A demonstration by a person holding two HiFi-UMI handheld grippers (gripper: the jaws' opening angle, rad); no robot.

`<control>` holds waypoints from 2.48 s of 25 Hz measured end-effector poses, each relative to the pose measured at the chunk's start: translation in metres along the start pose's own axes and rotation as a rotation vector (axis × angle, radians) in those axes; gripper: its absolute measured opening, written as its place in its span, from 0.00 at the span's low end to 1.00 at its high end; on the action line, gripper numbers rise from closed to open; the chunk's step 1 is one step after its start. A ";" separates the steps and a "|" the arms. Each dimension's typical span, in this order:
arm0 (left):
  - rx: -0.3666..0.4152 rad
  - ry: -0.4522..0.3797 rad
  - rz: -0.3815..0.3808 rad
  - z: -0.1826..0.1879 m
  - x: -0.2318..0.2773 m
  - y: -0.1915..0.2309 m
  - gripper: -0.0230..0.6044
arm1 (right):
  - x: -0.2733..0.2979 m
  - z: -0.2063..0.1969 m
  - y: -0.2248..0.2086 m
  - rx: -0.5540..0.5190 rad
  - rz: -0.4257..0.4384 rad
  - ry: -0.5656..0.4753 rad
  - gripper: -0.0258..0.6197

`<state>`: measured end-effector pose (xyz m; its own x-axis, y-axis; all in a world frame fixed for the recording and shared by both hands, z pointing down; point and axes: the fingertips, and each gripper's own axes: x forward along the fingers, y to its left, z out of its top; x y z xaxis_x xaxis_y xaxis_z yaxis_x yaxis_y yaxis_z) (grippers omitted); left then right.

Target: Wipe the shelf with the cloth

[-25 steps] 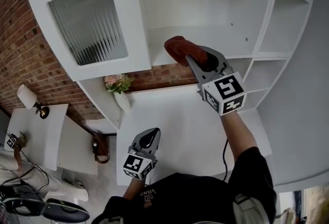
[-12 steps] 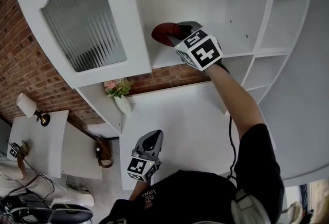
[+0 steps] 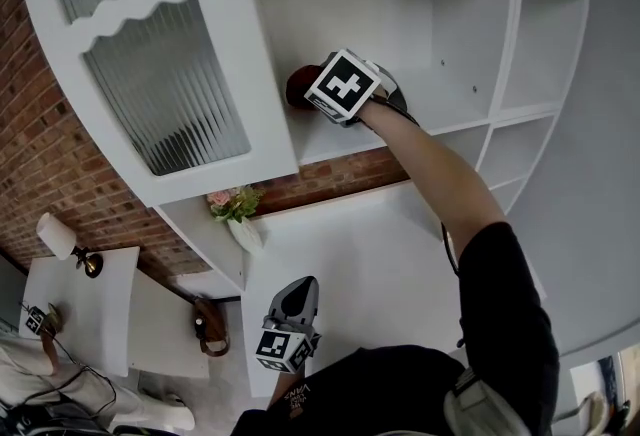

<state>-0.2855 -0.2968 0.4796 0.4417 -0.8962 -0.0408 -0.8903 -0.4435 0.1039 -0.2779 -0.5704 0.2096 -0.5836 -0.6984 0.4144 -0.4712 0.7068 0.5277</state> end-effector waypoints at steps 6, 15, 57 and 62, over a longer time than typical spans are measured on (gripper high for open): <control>-0.022 -0.005 0.029 0.001 -0.007 0.010 0.05 | 0.019 -0.006 0.000 0.003 0.013 0.056 0.19; -0.023 -0.008 0.020 0.000 -0.005 0.011 0.05 | 0.014 -0.043 -0.032 0.021 -0.036 0.136 0.19; -0.061 0.014 -0.077 -0.015 0.001 -0.029 0.05 | -0.074 -0.029 -0.015 0.068 -0.025 0.008 0.20; -0.067 0.001 -0.057 -0.014 -0.003 -0.031 0.05 | -0.055 -0.009 0.033 0.032 0.088 0.001 0.20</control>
<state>-0.2577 -0.2800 0.4908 0.4913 -0.8697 -0.0473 -0.8543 -0.4918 0.1682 -0.2555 -0.5096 0.2104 -0.6230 -0.6334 0.4590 -0.4387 0.7687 0.4654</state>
